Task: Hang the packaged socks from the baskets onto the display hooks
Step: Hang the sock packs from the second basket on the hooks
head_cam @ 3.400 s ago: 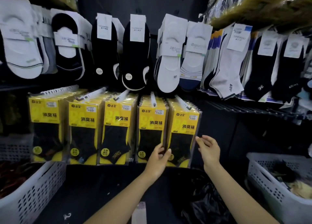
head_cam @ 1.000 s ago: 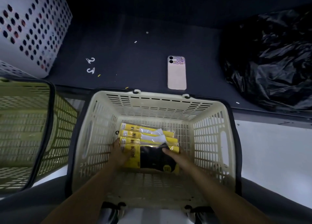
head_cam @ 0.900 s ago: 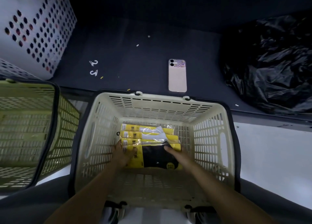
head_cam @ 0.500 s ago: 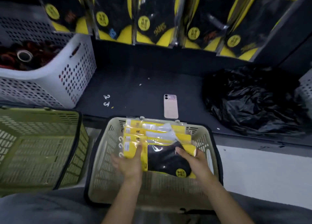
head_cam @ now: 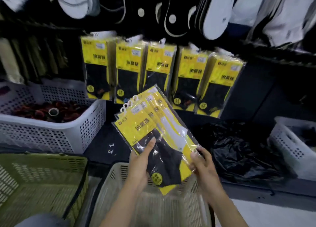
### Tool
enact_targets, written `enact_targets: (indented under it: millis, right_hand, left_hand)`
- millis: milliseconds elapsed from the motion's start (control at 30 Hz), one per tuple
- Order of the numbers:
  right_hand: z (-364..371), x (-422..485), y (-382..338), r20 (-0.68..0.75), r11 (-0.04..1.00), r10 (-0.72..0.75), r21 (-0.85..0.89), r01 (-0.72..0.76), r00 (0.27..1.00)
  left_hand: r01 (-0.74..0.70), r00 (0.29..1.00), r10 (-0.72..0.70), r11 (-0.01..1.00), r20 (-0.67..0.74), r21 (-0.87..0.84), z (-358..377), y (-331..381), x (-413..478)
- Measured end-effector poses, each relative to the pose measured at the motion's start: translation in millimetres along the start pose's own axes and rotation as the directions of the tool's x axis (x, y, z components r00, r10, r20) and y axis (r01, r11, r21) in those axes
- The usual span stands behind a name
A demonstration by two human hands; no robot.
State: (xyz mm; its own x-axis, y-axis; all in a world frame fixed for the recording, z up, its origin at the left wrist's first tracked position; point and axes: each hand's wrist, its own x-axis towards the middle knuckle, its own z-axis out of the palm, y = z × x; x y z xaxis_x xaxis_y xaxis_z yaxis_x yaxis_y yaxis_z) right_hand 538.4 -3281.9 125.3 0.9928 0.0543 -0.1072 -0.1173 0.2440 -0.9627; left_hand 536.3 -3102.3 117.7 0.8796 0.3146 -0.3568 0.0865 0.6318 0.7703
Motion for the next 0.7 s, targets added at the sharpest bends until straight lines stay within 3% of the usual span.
enact_targets:
  millis: [67, 267, 400, 600, 700]
  right_hand:
    - [-8, 19, -31, 0.016, 0.998, -0.045, -0.036, 0.045, 0.999]
    - [18, 42, -96, 0.332, 0.912, -0.044, -0.372, 0.174, 0.942]
    - [43, 29, -93, 0.425, 0.901, -0.064, -0.365, 0.235, 0.903]
    - [31, 37, -90, 0.063, 0.918, -0.24, -0.309, 0.248, 0.969]
    - [23, 43, -91, 0.01, 0.94, -0.226, -0.259, 0.221, 0.974]
  left_hand:
    - [-0.066, 0.992, 0.062, 0.997, 0.111, 0.037, -1, 22, 2]
    - [-0.173, 0.941, 0.083, 0.952, 0.329, 0.254, 17, 54, -5]
    - [-0.234, 0.916, 0.115, 0.932, 0.385, 0.278, 40, 53, -7]
    - [-0.304, 0.896, 0.142, 0.887, 0.421, 0.347, 55, 44, -4]
    - [-0.282, 0.883, 0.085, 0.883, 0.461, 0.376, 61, 41, 0]
